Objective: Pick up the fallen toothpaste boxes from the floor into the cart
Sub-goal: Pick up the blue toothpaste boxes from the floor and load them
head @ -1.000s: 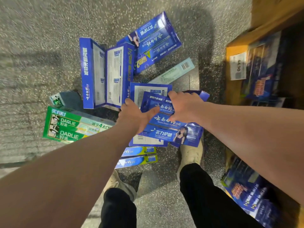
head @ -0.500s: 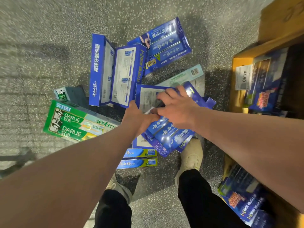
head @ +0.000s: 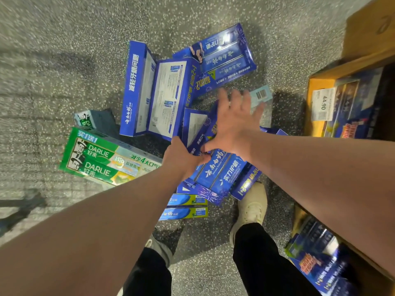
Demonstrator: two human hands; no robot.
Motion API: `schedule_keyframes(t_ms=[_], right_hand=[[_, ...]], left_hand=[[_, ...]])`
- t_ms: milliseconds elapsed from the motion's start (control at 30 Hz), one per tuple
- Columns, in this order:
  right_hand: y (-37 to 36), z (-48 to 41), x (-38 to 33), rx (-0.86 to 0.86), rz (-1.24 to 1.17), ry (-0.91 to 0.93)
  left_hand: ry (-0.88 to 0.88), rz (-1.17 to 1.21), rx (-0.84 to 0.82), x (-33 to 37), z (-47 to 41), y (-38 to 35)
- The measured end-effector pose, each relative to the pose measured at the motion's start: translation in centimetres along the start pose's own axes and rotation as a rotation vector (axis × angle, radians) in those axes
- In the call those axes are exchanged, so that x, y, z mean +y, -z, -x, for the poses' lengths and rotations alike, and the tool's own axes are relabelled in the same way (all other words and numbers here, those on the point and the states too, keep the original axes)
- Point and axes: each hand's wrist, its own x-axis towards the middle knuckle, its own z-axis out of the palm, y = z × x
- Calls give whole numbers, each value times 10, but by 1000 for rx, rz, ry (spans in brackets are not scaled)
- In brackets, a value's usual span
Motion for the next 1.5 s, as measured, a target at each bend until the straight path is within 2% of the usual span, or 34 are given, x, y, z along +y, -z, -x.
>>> schedule_keyframes(t_ms=[67,167,367,600,767,867,1000,1067,1133,1300,1400,1500], right_hand=[[-5,-1,3,-58,-115,-77],[-8,-2,-3,-63,-195,5],[0,-8,-23,-53,-108,277],[21,-27,-37,-196,-104,283],[31,-36,-38,-330,-173,357],[40,-26,-39,-245,100,438],[51,-8,-45,-143,517,668],[52,2,-50,-139,717,694],[47,10,-53,-116,798,682],[47,27,-48,-71,715,673],[55,39,-33,-88,615,688],[62,62,-16,-98,522,678]], left_hand=[[10,-16,-20,2,0,0],[36,4,-60,3,0,-2],[135,78,-116,0,-10,-5],[239,234,-132,-8,-12,-3],[127,177,-105,-16,-10,-7],[82,138,-143,-8,8,-3],[55,143,-60,-1,18,-6],[16,111,-6,4,19,-8],[-37,79,13,10,19,-9],[-149,-40,64,29,52,3],[-167,-233,35,35,76,12],[-263,-456,49,37,92,16]])
